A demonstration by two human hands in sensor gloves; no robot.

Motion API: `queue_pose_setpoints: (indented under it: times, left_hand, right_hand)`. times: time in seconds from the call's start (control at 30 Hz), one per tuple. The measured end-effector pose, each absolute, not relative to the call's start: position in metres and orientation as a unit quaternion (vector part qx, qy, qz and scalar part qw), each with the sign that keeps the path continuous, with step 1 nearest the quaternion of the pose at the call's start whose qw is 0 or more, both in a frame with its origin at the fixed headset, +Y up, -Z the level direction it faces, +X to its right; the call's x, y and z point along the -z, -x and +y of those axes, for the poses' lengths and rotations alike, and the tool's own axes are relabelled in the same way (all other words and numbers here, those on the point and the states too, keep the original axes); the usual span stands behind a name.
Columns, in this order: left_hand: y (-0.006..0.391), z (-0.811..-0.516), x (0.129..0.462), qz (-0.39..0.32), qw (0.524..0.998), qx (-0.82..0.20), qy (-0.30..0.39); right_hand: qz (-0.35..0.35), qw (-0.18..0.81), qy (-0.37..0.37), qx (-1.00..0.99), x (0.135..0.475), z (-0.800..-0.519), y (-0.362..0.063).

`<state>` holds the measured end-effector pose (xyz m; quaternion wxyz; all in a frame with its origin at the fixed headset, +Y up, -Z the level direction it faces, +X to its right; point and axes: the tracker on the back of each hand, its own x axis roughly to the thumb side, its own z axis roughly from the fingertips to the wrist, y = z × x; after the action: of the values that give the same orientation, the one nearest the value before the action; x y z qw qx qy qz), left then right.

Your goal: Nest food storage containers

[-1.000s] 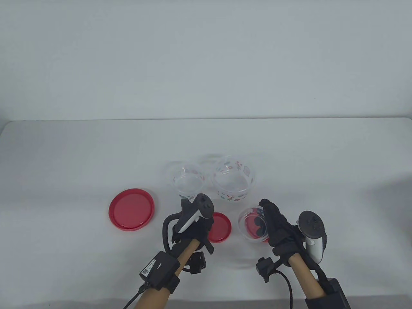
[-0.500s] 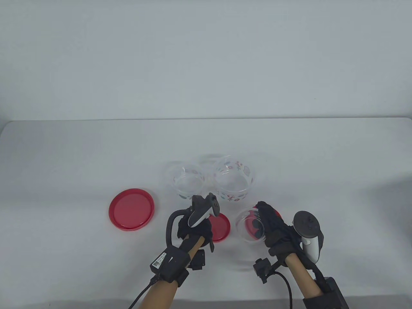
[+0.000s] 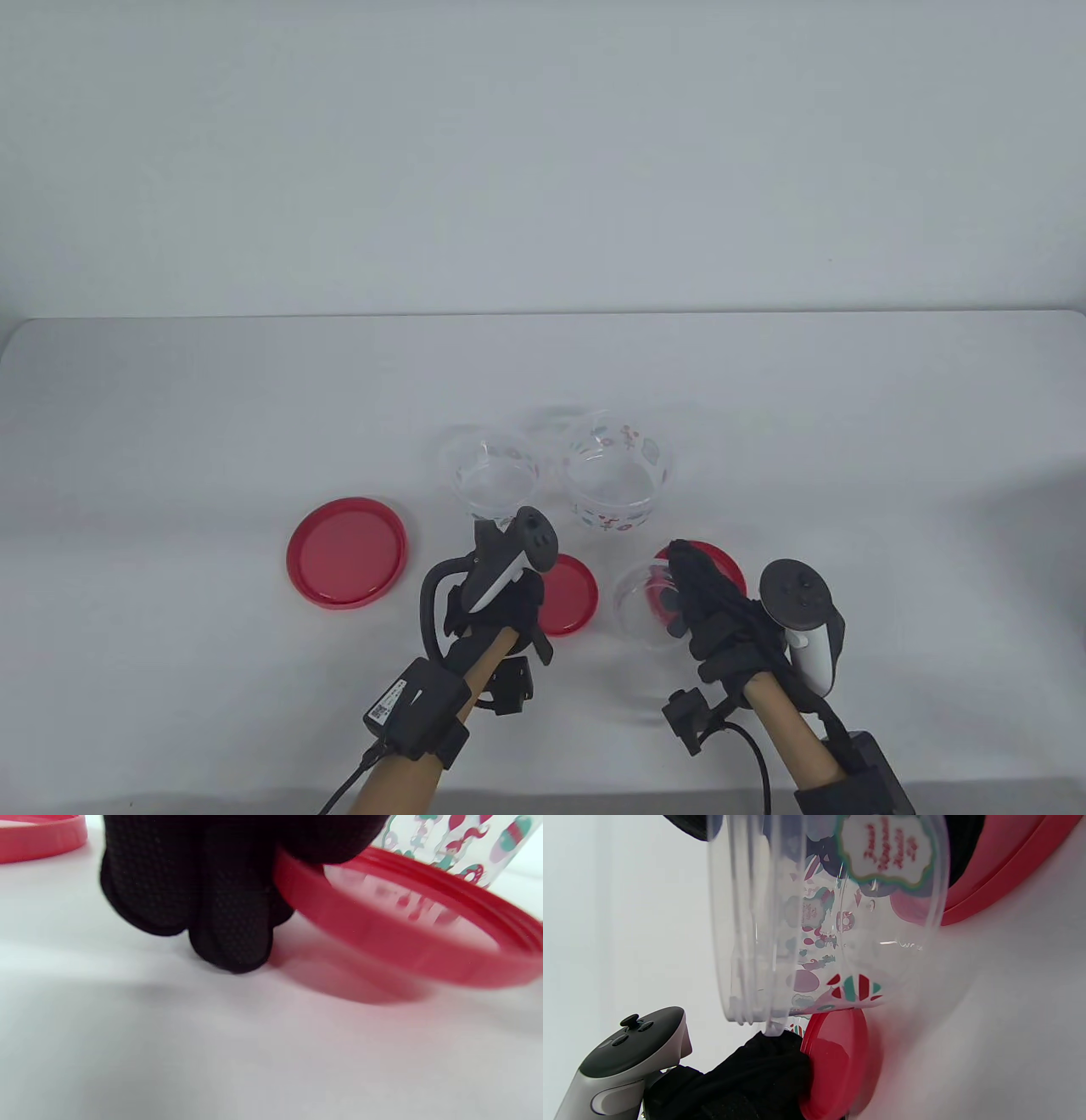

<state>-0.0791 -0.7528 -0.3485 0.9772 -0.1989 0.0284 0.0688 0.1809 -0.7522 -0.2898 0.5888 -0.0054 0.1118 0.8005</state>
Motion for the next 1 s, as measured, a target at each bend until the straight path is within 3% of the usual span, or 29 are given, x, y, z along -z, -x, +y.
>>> queue_pose_setpoints:
  times: [0.43, 0.6, 0.7, 0.9, 1.0]
  left_hand:
    - [0.051, -0.687, 0.33, -0.042, 0.992, -0.065, 0.099]
    - [0.046, -0.668, 0.316, -0.087, 0.988, -0.118, 0.051]
    - [0.039, -0.666, 0.303, -0.137, 0.982, -0.131, 0.012]
    - [0.012, -0.68, 0.278, -0.284, 0.951, -0.116, 0.045]
    - [0.001, -0.691, 0.267, -0.32, 0.942, -0.095, 0.021]
  right_hand:
    - [0.108, 0.582, 0.007, -0.806, 0.29, -0.753, -0.182]
    - [0.105, 0.581, 0.012, -0.807, 0.291, -0.754, -0.183]
    - [0.117, 0.604, 0.01, -0.788, 0.29, -0.755, -0.182]
    - [0.12, 0.615, 0.015, -0.779, 0.289, -0.756, -0.182]
    - [0.137, 0.658, 0.019, -0.74, 0.287, -0.757, -0.181]
